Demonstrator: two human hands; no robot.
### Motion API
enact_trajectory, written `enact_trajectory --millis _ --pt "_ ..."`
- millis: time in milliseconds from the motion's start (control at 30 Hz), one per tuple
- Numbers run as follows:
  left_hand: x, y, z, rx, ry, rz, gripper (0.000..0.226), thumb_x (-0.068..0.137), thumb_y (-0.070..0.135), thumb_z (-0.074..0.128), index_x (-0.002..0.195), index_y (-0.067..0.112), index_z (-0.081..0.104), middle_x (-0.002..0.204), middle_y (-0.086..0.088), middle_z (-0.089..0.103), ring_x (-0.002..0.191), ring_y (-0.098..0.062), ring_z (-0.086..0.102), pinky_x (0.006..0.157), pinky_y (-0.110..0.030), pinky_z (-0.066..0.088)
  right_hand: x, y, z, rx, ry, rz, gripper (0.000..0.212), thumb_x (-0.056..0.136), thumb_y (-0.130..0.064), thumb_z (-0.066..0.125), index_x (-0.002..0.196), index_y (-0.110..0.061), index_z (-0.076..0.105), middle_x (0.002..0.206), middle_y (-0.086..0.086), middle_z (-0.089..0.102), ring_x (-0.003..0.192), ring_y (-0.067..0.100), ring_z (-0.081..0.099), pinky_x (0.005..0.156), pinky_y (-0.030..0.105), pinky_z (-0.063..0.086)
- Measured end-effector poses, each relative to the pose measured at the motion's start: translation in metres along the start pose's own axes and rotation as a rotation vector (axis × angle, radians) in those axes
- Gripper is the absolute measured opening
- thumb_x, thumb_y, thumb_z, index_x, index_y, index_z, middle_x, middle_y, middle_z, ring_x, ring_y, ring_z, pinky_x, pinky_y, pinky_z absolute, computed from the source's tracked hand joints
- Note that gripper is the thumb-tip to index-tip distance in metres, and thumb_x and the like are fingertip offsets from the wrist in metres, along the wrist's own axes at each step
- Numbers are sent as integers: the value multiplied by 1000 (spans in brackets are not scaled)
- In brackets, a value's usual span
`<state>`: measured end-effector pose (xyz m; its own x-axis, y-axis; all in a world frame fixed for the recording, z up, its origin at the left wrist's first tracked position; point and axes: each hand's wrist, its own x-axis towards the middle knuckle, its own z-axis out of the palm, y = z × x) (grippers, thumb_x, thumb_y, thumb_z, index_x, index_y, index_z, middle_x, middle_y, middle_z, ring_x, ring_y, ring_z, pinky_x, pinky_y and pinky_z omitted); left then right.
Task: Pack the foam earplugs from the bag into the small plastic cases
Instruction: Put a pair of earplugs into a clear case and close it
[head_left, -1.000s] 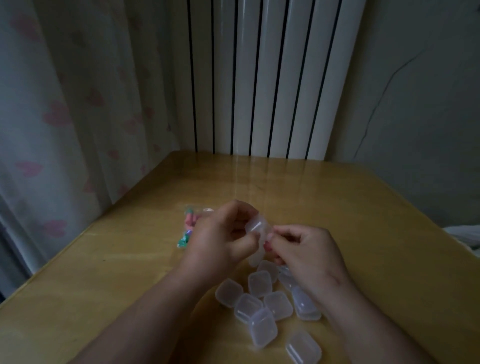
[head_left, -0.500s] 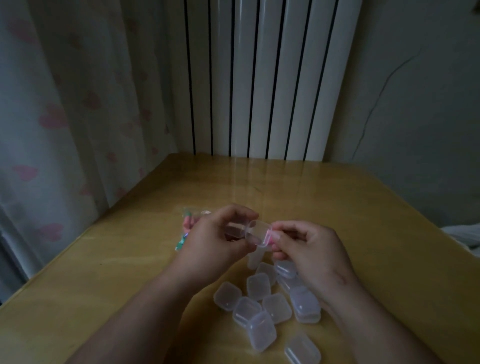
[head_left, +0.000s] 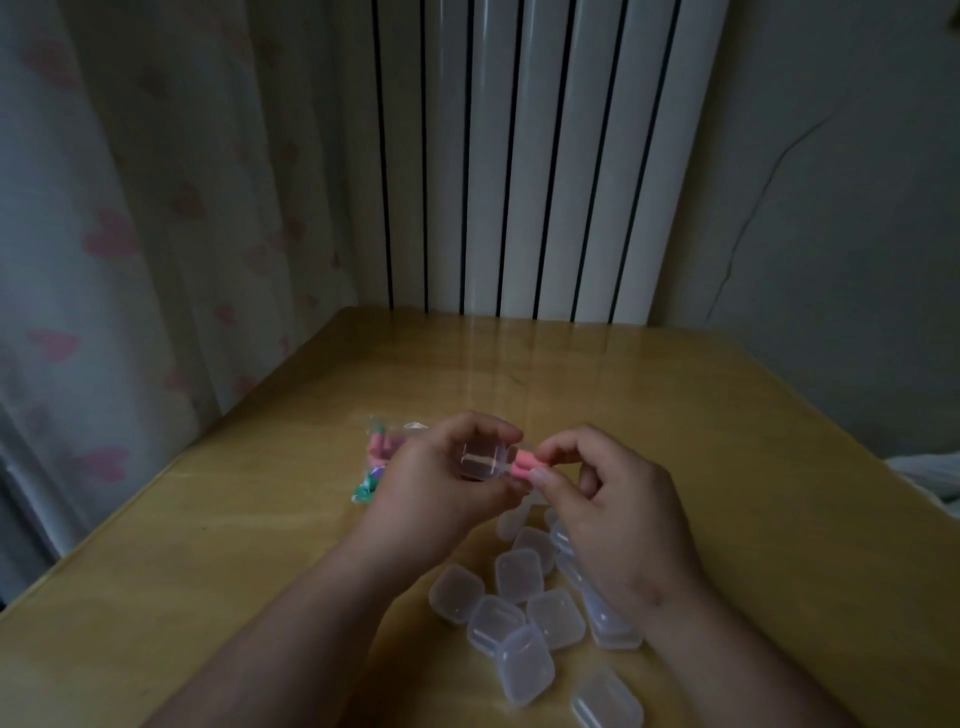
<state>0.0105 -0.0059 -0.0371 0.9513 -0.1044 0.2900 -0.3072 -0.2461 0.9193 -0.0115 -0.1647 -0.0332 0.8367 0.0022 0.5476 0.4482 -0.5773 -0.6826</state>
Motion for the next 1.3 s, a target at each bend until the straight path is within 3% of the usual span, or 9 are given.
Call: enact_trajectory --millis 200,400,533,700,833,1000,1100,1200,1300 --pt "2 1 -2 -181 -15 -91 41 71 -8 79 98 22 70 89 2 75 87 -20 73 87 -48 59 0 3 10 -13 138 -42 8 80 -24 78 85 -29 75 85 -17 56 73 -5 51 59 4 37" --pt "1 1 -1 -246 -33 -103 38 71 -6 79 99 19 70 88 -1 75 85 -21 73 84 -45 60 3 6 12 -3 148 34 9 81 -22 75 87 -28 77 82 -14 54 71 -1 53 57 4 37" --pt "2 -3 0 -246 -18 -99 40 71 -6 80 96 23 71 91 -6 75 86 -24 73 80 -43 60 3 6 13 79 165 152 17 77 -21 79 80 -28 63 64 -14 51 57 3 48 52 11 38" --pt "3 -3 3 -218 5 -83 41 73 -10 77 92 26 70 82 0 73 70 -13 69 61 -27 56 4 -2 10 305 6 334 17 81 -27 76 85 -26 60 75 -5 71 62 1 63 54 15 47" --pt "3 -6 1 -228 -19 -65 50 74 -10 74 104 30 70 88 -4 73 76 -19 69 68 -33 58 5 -6 8 379 1 386 18 80 -22 77 87 -22 60 76 4 72 68 13 68 59 27 53" --pt "5 4 -1 -676 -89 -162 30 88 -2 37 113 6 52 82 -24 68 70 -34 68 62 -36 58 9 -5 2 453 57 450 24 78 -18 78 93 -16 60 71 7 69 56 9 62 56 27 54" --pt "6 3 -3 -682 -156 -183 31 81 12 43 103 1 63 92 -25 69 75 -34 68 62 -35 57 9 -3 1 489 51 494 20 78 -13 77 93 -16 64 65 1 67 53 7 60 53 22 51" --pt "3 0 -2 -573 -140 -150 25 91 -1 51 98 8 74 98 -19 72 83 -28 70 71 -34 59 9 0 4 595 25 547 17 81 -5 74 95 -10 65 65 5 68 56 11 63 54 23 52" --pt "2 0 0 -533 -103 -115 25 77 1 67 100 8 71 102 -19 72 88 -27 70 79 -36 58 7 -2 4 707 -17 559 18 81 -5 75 97 -7 66 72 12 71 61 16 66 58 27 53"
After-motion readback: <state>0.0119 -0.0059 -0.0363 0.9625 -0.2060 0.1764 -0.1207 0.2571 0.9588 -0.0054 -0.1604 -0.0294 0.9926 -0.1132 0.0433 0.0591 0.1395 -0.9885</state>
